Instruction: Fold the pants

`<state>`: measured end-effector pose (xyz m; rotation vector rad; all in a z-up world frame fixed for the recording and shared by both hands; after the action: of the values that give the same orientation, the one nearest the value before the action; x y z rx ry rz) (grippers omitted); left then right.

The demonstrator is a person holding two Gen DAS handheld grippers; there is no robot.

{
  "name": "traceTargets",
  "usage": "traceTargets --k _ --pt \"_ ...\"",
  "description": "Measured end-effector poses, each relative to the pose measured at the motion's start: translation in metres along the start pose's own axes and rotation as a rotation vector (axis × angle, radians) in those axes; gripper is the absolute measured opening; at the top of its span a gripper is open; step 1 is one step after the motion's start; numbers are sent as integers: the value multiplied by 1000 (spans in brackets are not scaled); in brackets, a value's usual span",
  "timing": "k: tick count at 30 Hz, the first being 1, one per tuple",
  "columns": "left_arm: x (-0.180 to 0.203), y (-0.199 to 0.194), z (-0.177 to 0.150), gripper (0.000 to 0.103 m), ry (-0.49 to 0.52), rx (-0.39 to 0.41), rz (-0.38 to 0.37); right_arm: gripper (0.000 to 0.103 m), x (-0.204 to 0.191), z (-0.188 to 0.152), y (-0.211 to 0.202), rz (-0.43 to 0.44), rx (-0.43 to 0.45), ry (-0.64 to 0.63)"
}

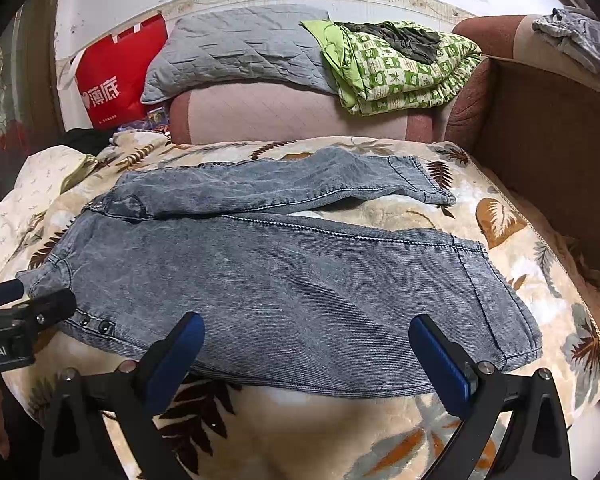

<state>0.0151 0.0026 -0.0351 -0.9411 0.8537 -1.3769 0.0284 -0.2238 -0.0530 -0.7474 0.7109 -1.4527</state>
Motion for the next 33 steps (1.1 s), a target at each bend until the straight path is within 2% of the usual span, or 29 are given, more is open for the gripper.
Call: traceTargets --k 33 --pt "2 3 -4 103 9 -14 -16 103 2 0 -1 -5 -5 5"
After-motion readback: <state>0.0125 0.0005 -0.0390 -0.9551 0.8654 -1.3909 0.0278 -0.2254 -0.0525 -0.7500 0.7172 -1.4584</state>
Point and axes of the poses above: each gripper's, at about its wrist camera, not at the fingertips, and y roughly the way its jaws point, x to its right, z to its top, the point moved 3 cm from there along y, roughly the way its jaws point, and after that the axes turned 15 degrees about -x, right-handed, at the moved point
